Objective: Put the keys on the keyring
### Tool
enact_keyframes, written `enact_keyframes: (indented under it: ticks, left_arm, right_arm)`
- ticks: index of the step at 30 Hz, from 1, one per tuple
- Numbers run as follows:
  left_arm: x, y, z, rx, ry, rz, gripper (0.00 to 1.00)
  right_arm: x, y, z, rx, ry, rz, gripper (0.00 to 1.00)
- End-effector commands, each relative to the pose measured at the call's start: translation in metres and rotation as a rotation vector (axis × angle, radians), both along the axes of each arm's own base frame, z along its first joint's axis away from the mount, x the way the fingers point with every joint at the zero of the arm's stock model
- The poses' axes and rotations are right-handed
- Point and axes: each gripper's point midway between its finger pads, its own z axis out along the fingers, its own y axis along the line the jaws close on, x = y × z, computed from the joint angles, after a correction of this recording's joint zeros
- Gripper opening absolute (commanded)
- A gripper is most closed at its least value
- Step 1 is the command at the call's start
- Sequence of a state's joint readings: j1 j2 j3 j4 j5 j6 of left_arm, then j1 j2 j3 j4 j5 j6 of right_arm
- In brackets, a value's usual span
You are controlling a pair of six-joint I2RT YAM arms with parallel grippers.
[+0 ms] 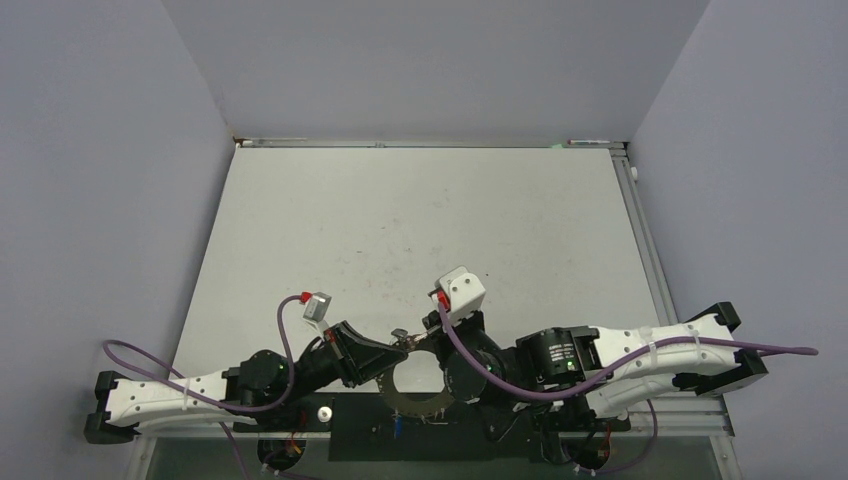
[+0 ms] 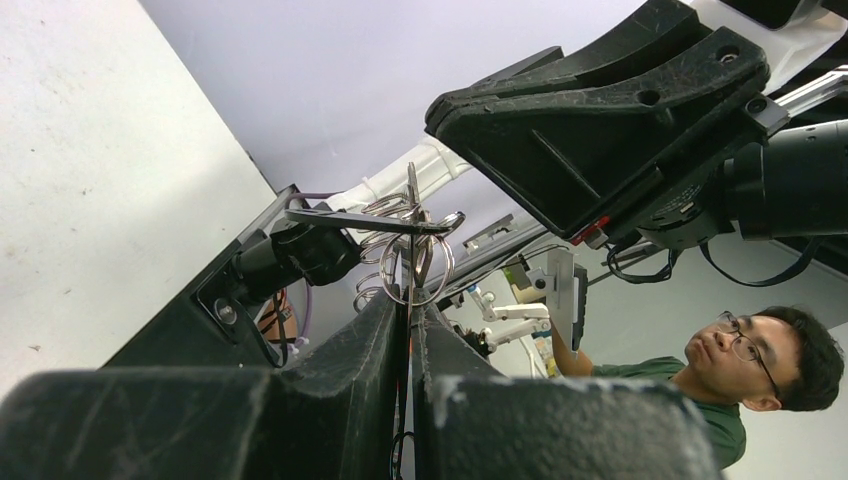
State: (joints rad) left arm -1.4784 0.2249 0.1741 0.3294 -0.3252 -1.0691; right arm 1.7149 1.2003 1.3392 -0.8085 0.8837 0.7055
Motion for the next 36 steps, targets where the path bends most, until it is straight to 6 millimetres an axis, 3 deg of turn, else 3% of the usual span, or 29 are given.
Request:
enact_keyframes:
  ticks: [1,8,12,16,21,30,36]
  left_arm:
    - [-0.005,0.006,0.030,-0.089,-0.006,-0.021,0.00]
    - [-0.002,0.006,0.030,-0.094,0.007,-0.011,0.00]
    - [-0.001,0.006,0.029,-0.092,0.009,-0.004,0.00]
    - [-0.001,0.006,0.028,-0.091,0.006,-0.003,0.00]
    - [-0.001,0.005,0.028,-0.091,0.006,-0.007,0.00]
    - [-0.006,0.002,0.032,-0.098,-0.003,-0.030,0.00]
    - [-0.010,-0.001,0.034,-0.100,-0.011,-0.053,0.00]
  right_arm:
    - [-0.004,0.005,0.018,0.037,0.003,0.063,0.05]
    - [-0.020,0.004,0.016,0.060,0.097,0.118,0.14]
    - [-0.045,0.021,0.000,0.064,0.186,0.240,0.17]
    - [-0.052,0.030,-0.018,0.042,0.216,0.253,0.17]
    - [-0.039,0.031,-0.033,0.000,0.193,0.182,0.18]
    - [0.001,0.015,-0.031,0.017,0.168,0.085,0.23]
    - [0.022,0.022,-0.028,0.017,0.146,0.084,0.23]
